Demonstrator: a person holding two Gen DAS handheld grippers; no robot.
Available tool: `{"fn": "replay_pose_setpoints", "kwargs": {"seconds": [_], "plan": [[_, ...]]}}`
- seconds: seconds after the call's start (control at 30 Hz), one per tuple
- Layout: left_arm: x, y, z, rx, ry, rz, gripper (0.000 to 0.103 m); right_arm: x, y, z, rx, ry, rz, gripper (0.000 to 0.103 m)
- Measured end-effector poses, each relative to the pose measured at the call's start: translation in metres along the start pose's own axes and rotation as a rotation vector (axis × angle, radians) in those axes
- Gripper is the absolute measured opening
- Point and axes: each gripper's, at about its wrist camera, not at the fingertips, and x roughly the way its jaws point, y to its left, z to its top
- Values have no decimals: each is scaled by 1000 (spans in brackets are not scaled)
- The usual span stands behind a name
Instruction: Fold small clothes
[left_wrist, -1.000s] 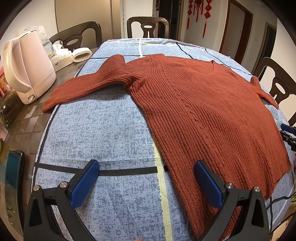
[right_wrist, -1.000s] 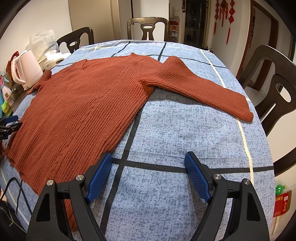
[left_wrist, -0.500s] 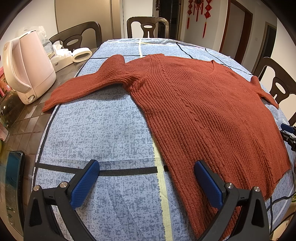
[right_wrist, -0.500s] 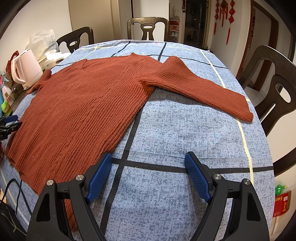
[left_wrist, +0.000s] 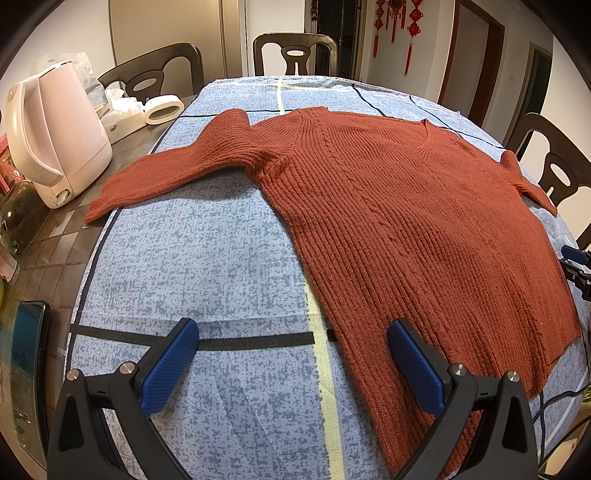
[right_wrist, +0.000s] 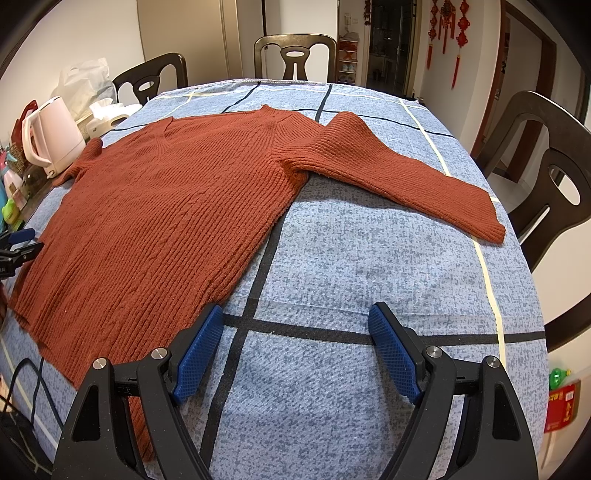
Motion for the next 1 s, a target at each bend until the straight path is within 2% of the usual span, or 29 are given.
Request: {"fn": "replay_pose_setpoints", "kwargs": {"seconds": [1.0], "plan": [[-1, 0, -1, 0, 0, 0, 103, 2, 2, -2, -4, 1, -6, 81]]}}
